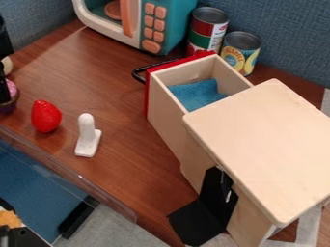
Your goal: Put something in the box.
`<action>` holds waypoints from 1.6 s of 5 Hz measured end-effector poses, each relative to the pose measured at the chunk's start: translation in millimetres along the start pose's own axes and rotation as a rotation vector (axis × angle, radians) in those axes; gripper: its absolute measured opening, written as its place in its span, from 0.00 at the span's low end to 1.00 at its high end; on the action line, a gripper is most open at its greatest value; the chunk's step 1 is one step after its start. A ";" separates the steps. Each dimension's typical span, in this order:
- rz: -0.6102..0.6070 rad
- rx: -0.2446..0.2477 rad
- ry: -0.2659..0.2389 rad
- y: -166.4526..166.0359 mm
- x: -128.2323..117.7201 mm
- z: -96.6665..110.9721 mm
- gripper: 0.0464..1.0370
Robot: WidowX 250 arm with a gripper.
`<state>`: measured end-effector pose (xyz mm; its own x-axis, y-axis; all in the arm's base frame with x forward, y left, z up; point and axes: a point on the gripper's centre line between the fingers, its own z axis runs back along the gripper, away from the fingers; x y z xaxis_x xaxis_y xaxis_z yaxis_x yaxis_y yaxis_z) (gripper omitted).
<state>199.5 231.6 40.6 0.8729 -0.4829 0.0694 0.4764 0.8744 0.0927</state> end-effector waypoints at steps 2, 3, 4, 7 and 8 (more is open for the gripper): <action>0.049 0.090 0.000 14.0 -0.1 -10.9 0.80; 0.059 0.094 -0.007 18.9 0.0 -10.4 0.80; 0.084 -0.022 -0.080 16.0 -7.6 -1.1 0.80; 0.052 -0.077 -0.221 14.9 11.3 112.8 0.80; -0.002 -0.038 -0.236 -7.8 22.7 139.7 0.80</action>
<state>200.8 207.2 180.2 0.8252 -0.4785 0.3002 0.4856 0.8724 0.0556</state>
